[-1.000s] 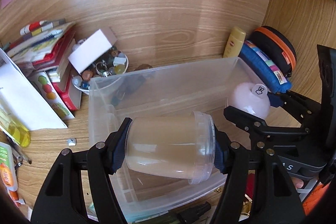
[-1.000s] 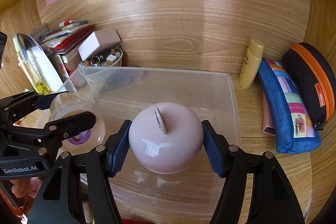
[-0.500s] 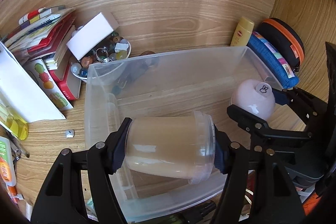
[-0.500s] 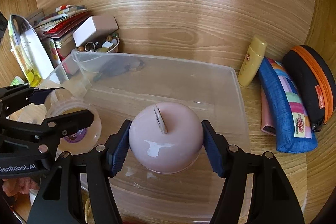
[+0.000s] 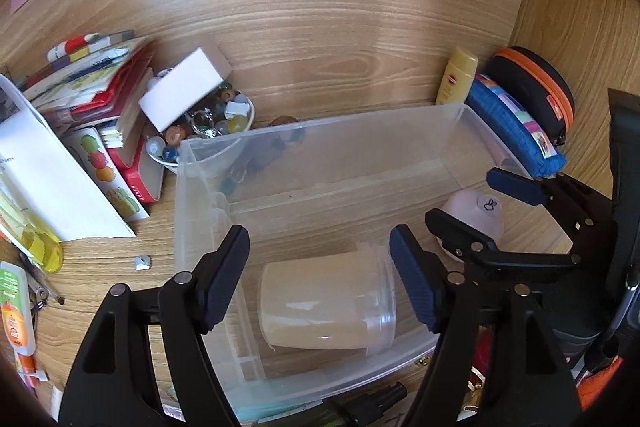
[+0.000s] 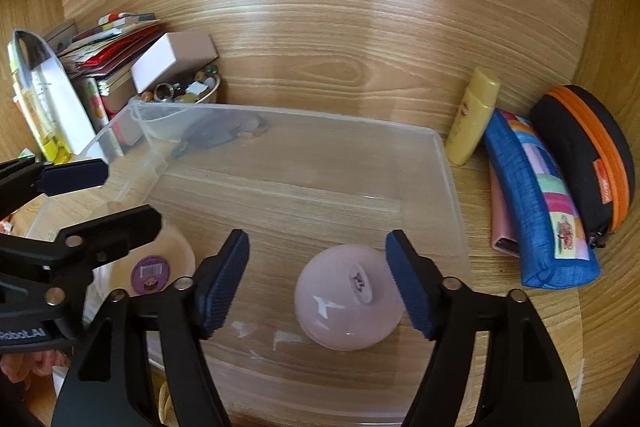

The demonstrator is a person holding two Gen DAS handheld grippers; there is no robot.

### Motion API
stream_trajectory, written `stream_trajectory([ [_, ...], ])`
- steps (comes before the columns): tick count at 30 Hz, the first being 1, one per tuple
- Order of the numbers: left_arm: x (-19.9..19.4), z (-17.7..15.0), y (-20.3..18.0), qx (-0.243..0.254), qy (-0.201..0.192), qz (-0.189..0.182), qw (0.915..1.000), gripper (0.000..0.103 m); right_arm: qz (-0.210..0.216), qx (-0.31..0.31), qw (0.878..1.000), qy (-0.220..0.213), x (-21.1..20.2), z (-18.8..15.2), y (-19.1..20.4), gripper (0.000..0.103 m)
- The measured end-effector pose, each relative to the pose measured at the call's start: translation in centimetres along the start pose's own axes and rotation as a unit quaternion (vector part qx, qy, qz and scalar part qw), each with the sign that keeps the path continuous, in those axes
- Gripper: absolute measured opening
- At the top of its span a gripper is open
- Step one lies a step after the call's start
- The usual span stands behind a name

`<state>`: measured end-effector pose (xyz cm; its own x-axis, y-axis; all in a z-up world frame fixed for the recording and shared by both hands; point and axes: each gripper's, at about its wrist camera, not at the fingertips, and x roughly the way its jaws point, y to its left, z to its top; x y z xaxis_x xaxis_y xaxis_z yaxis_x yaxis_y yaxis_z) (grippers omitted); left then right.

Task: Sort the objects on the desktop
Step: 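Carry both items into the clear box and open both tools to release them, then move the left tool over the bagged pink rope and lower it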

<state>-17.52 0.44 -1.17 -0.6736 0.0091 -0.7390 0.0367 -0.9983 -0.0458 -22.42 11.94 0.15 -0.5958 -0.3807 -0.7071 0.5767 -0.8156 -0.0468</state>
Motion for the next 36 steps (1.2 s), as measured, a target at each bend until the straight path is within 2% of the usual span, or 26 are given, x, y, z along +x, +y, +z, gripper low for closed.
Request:
stream_trajectory([
  [5,-1.1,0.3,0.5,-0.009,-0.014,-0.003,0.9999,0.074,0.001,-0.008,1.000,-0.020,-0.9,-0.1,0.8,0.077],
  [8,-2.3,0.6,0.7,-0.008,-0.037,0.011,0.9992,0.075,-0.003,-0.009,0.999,-0.034,-1.3,-0.2,1.3,0.083],
  [9,-2.8,0.7,0.8,-0.007,-0.047,0.019,0.9987,0.075,-0.003,-0.010,0.999,-0.035,-1.4,-0.3,1.5,0.083],
  [11,-4.0,0.9,1.1,-0.011,-0.066,0.032,0.9972,0.084,0.004,-0.014,0.999,-0.035,-1.4,-0.3,1.7,0.083],
  [14,-5.6,1.2,1.9,-0.027,-0.084,0.028,0.9957,0.091,0.000,-0.011,0.999,-0.045,-2.1,-0.2,1.8,0.083],
  [19,-8.1,0.9,2.6,-0.027,-0.102,0.046,0.9933,0.092,0.000,0.012,0.997,-0.073,-4.8,-0.1,1.3,0.083],
  [25,-10.7,-0.8,3.5,-0.013,-0.109,0.063,0.9920,0.093,0.025,0.018,0.995,-0.096,-8.0,-1.2,1.0,0.089],
  [31,-13.2,-3.3,6.2,-0.040,-0.116,0.074,0.9897,0.093,0.002,-0.021,0.994,-0.111,-10.1,-3.2,1.9,0.089],
  [34,-14.1,-4.7,7.4,-0.054,-0.128,0.090,0.9862,0.093,0.005,-0.030,0.993,-0.112,-10.7,-4.2,2.0,0.089],
  [36,-14.2,-5.6,7.8,-0.059,-0.130,0.107,0.9838,0.099,0.000,-0.033,0.993,-0.118,-11.2,-4.8,2.0,0.089],
])
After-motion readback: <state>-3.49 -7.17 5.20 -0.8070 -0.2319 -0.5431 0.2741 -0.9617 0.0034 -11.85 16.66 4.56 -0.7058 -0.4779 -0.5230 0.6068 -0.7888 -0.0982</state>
